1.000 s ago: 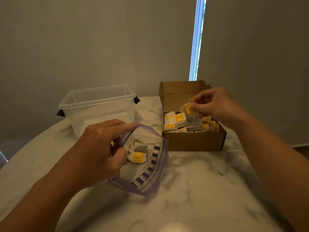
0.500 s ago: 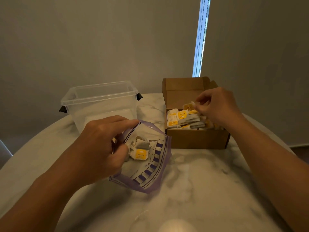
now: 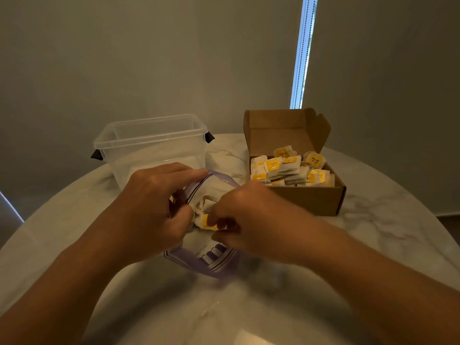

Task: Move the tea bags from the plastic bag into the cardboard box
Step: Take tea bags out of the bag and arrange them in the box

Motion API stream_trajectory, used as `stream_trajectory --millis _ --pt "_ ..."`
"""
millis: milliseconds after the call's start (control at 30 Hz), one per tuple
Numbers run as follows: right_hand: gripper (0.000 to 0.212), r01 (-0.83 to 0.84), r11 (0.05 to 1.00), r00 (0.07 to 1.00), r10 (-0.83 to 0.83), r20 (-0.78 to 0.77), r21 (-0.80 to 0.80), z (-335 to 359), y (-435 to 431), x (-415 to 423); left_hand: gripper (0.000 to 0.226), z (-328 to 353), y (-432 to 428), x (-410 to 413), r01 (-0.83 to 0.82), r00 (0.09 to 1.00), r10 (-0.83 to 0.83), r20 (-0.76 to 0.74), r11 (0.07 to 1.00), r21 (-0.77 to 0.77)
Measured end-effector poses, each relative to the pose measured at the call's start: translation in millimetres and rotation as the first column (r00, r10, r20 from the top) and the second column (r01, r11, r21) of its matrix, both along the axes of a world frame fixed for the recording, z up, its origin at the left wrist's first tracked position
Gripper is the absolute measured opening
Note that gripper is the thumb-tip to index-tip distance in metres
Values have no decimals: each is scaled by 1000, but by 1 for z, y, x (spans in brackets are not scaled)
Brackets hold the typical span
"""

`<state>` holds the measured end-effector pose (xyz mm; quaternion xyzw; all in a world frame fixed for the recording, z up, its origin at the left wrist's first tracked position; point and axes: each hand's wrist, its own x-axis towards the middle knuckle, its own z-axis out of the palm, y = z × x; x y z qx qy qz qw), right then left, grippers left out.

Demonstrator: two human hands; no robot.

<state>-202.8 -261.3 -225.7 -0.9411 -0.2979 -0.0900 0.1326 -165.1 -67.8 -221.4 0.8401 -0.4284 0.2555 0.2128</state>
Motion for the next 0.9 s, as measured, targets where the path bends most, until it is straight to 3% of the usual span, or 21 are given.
stream_trajectory --millis 67,233,500,700,900 --pt "28 31 981 992 -7 127 -192 -19 21 8 52 0 1 1 18 1000 -18 -2 1000 -5" --pt "24 118 941 980 -58 193 -318 -29 48 15 53 -2 2 1 -9 1000 9 -18 1000 -10" --pt "29 186 954 975 -149 166 -237 -28 49 17 51 -1 1 0 6 1000 -7 -21 1000 -18" --pt "25 180 975 961 -146 233 -128 -21 39 -1 51 -2 3 3 17 1000 -17 -9 999 -33" --pt "22 182 978 979 -191 78 106 -25 18 3 51 -1 3 2 24 1000 -23 21 1000 -18"
